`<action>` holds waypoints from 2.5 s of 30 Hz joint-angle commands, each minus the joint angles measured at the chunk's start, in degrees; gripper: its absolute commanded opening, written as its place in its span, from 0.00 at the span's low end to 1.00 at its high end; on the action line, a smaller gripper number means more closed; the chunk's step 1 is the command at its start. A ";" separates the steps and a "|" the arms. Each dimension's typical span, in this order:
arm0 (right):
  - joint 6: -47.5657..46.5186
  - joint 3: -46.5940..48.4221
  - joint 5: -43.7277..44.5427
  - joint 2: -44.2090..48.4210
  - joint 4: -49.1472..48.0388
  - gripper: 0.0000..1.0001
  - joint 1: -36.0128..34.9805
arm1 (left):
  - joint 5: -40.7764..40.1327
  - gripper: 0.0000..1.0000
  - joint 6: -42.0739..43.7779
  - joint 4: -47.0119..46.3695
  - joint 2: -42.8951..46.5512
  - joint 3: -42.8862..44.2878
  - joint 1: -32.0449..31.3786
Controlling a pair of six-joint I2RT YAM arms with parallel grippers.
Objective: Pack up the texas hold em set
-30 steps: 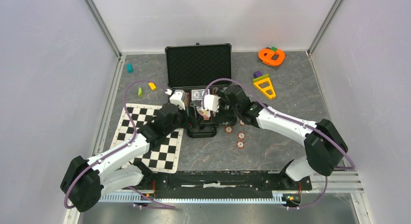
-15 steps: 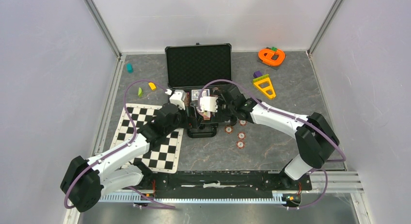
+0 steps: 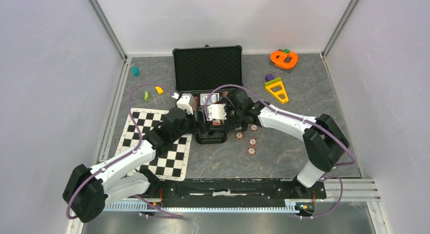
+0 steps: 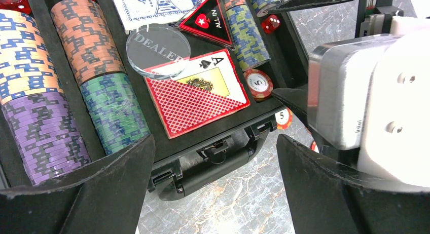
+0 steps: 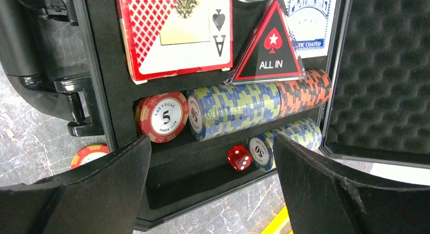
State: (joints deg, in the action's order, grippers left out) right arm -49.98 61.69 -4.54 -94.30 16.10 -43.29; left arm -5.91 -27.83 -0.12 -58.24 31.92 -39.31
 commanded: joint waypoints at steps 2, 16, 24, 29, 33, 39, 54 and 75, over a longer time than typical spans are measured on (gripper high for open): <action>-5.47 4.88 -1.99 -3.84 1.40 0.95 -0.13 | -1.53 0.95 0.19 -1.79 0.50 1.16 -0.07; -18.78 16.80 -13.19 -10.27 17.23 0.98 2.99 | -1.43 0.95 0.69 -1.20 -0.31 1.87 -0.09; -16.09 11.89 -12.79 -10.87 11.37 0.98 1.85 | -1.52 0.96 0.98 -1.23 -0.46 2.07 0.02; -12.93 2.97 -9.48 -5.24 -0.52 0.98 0.93 | -1.30 0.96 0.91 -1.52 -0.94 2.17 -0.02; -10.70 2.15 -3.17 -7.74 -5.02 0.98 -0.37 | -0.90 0.96 0.76 -2.09 -1.49 2.14 -0.02; -9.21 2.93 0.45 -7.12 -6.73 0.98 -0.74 | -1.16 0.96 0.70 -1.55 -0.77 1.89 0.02; 2.08 -13.79 3.22 9.13 -34.67 0.98 0.47 | -0.33 0.96 0.01 -1.80 0.22 1.43 -0.01; 3.09 -10.69 -2.62 9.62 -26.25 0.98 2.57 | 6.77 0.79 0.90 -3.07 -5.69 4.22 -0.12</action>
State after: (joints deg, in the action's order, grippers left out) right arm -48.21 47.97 -4.97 -85.27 -10.13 -41.12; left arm -2.76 -27.79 0.08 -62.57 33.12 -39.13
